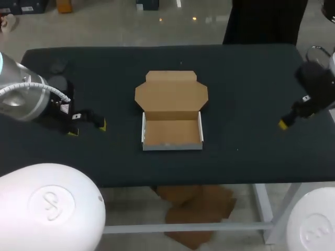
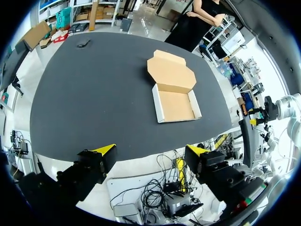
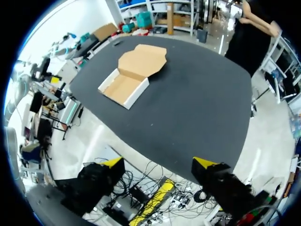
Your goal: Assemble the packaging by folding the flat box into shape, placing the metal phone stand inside, and closing the box properly
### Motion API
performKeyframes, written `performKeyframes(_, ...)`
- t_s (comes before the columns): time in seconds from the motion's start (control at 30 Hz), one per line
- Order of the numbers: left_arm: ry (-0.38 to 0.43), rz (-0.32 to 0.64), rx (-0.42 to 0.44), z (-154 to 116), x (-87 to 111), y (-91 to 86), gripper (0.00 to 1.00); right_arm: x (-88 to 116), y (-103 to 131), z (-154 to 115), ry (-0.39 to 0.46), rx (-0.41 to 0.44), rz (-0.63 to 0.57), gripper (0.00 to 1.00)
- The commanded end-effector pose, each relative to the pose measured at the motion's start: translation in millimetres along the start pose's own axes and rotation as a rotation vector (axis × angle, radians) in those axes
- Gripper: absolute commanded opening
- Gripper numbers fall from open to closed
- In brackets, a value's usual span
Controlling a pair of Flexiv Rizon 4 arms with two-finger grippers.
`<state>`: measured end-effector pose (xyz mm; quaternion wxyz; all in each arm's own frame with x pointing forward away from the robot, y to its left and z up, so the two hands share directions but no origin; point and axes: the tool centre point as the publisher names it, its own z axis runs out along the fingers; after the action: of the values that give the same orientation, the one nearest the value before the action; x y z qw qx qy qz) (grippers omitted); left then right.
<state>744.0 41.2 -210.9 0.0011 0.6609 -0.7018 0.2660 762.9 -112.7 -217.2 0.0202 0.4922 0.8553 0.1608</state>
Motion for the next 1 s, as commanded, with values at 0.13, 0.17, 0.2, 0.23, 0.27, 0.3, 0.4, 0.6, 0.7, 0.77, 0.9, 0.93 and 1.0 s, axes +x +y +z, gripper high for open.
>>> performKeyframes(0.13,-0.049,-0.021,-0.014,-14.6,2.3,0.5,1.00,-0.1,-11.3,-12.4,-0.034,-0.007,0.044,1.00)
performKeyframes(0.17,-0.049,-0.022,-0.014,-15.2,2.4,0.3,1.00,-0.5,-12.1,-12.7,-0.037,-0.005,0.049,1.00)
performKeyframes(0.2,-0.051,-0.024,-0.017,-15.5,2.5,0.4,1.00,-0.8,-12.7,-12.8,-0.040,-0.003,0.054,1.00)
performKeyframes(0.23,-0.055,-0.029,-0.017,-16.0,2.6,0.4,1.00,-1.6,-14.0,-12.9,-0.043,-0.002,0.061,1.00)
performKeyframes(0.27,-0.055,-0.032,-0.018,-16.4,2.7,0.5,1.00,-1.8,-14.9,-13.0,-0.044,-0.002,0.063,1.00)
performKeyframes(0.3,-0.056,-0.032,-0.018,-16.5,2.7,0.5,1.00,-2.0,-15.7,-13.0,-0.044,-0.003,0.067,1.00)
performKeyframes(0.4,-0.054,-0.036,-0.015,-18.3,3.0,1.6,1.00,-3.0,-18.2,-11.5,-0.035,-0.010,0.079,1.00)
performKeyframes(0.6,-0.053,-0.033,0.000,-21.7,5.2,1.0,1.00,-4.1,-18.8,-5.5,-0.029,-0.008,0.114,1.00)
performKeyframes(0.7,-0.059,-0.032,0.004,-21.5,5.4,0.6,1.00,-8.4,-21.1,-3.3,-0.018,-0.033,0.156,1.00)
performKeyframes(0.77,-0.064,-0.035,0.004,-21.0,5.0,0.0,1.00,-9.9,-21.4,-3.5,-0.019,-0.044,0.176,1.00)
performKeyframes(0.9,-0.071,-0.041,0.013,-21.2,4.4,-0.5,1.00,-11.6,-20.6,-7.9,-0.035,-0.055,0.208,1.00)
performKeyframes(0.93,-0.072,-0.043,0.015,-21.4,4.0,-0.8,1.00,-11.3,-20.4,-9.3,-0.044,-0.060,0.219,1.00)
performKeyframes(1.0,-0.079,-0.050,0.019,-21.3,3.0,-1.9,1.00,-12.2,-20.5,-11.9,-0.056,-0.064,0.233,1.00)
